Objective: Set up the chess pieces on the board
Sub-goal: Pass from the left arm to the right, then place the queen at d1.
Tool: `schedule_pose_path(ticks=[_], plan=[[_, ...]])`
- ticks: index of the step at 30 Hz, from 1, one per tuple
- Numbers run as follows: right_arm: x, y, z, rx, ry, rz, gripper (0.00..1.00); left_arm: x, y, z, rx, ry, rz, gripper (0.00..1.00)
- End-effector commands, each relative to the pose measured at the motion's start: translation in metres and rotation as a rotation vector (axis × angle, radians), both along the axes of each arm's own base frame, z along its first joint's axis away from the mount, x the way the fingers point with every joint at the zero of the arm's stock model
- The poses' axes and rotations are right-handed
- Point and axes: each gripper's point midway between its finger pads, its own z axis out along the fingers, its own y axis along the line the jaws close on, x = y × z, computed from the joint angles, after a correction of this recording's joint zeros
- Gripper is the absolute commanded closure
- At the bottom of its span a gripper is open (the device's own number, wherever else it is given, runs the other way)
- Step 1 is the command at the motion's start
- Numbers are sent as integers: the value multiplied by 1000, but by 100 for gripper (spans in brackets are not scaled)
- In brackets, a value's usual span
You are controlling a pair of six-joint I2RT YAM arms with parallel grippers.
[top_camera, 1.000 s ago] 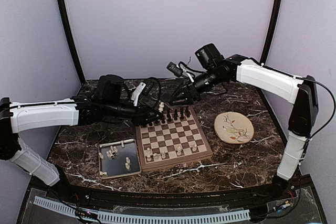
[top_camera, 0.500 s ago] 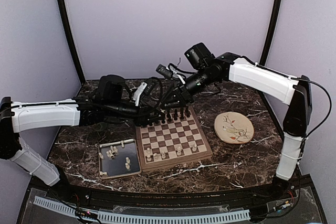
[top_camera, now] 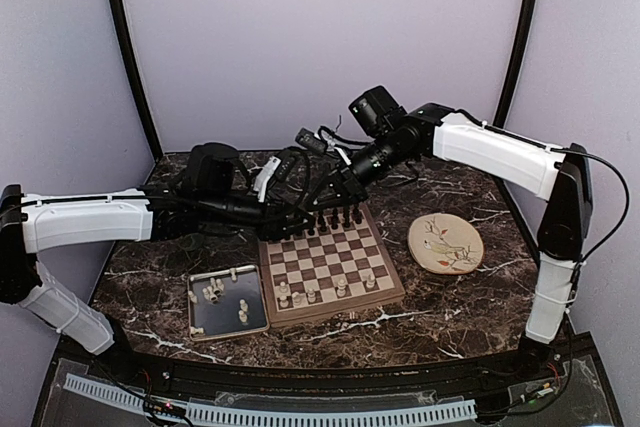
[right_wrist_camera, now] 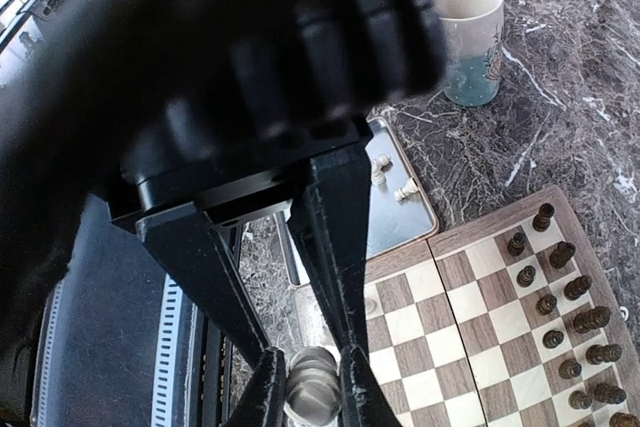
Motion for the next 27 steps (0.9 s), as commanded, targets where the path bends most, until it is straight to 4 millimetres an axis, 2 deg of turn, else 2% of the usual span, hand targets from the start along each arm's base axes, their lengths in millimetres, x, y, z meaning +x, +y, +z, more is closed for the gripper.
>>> schedule_pose_path(ticks=[1,3,7,9,12,14,16,20,27], plan=[[-1,-4,10,16,-73,-6,95,4,7,4,29,-50,38,64],[4,-15,11,8,-128,-34,95,7,17,0,80,-83,72,56],[7,-43,-5,-42,-341,-75,96,16,42,-5,200,-171,136,49],[-1,-54,-20,-68,-417,-41,96,21,55,-9,259,-186,165,48],[-13,-62,-52,-130,-418,-2,96,31,75,-18,303,-161,226,48],[-26,-64,-76,-146,-388,30,96,31,81,-20,293,-149,242,48],[-38,-61,-86,-146,-382,60,96,31,86,-18,276,-156,261,48],[-59,-47,-94,-131,-402,124,96,34,94,-21,262,-158,282,48],[-73,-28,-113,-170,-444,187,96,37,99,-27,270,-150,291,48]])
